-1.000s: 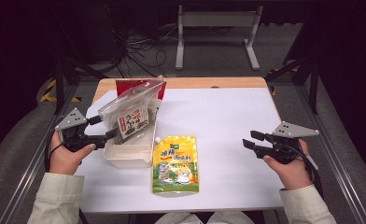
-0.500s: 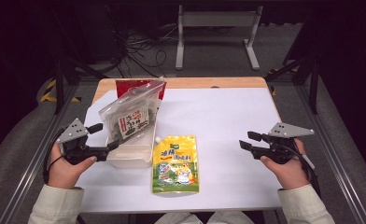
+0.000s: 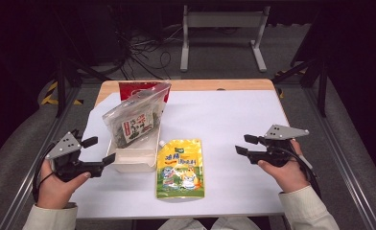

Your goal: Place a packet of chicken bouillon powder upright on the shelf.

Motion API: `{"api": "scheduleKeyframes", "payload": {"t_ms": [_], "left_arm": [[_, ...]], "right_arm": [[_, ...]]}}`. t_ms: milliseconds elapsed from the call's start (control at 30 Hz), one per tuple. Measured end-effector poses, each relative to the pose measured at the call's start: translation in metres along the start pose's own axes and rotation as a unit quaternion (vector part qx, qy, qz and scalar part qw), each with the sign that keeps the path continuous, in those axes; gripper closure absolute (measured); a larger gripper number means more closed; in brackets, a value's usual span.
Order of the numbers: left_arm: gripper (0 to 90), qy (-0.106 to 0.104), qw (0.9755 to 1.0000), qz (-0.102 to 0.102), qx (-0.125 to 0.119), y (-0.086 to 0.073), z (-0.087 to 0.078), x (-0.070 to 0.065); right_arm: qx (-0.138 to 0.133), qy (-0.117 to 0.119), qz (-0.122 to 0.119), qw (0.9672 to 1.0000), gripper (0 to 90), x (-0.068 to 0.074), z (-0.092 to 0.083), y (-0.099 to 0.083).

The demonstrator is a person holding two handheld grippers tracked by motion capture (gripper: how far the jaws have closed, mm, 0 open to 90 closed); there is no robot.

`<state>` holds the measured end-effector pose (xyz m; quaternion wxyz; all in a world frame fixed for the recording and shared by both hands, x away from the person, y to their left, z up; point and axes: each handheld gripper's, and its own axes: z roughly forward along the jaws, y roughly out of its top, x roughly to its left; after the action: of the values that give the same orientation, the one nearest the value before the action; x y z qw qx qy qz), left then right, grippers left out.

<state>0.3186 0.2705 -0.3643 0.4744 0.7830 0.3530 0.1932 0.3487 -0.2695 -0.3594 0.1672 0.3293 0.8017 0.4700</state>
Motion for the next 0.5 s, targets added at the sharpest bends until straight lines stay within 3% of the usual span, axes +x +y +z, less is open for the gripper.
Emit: {"api": "scheduleKeyframes", "payload": {"t_ms": [267,333,500], "left_arm": [[17.2,-0.014,0.9996,0.005,0.022,-0.004,-0.008,-0.018],[19.7,-0.025,0.9994,0.004,0.026,-0.007,-0.009,-0.022],[21.3,-0.03,0.9992,0.008,0.026,-0.011,-0.01,-0.031]], "right_arm": [[0.024,0.039,0.0,0.9989,34.3,0.011,0.028,0.002],[0.031,0.048,0.008,0.9983,30.9,0.015,0.038,0.002],[0.043,0.063,0.02,0.9969,27.4,0.021,0.058,0.003]]}}
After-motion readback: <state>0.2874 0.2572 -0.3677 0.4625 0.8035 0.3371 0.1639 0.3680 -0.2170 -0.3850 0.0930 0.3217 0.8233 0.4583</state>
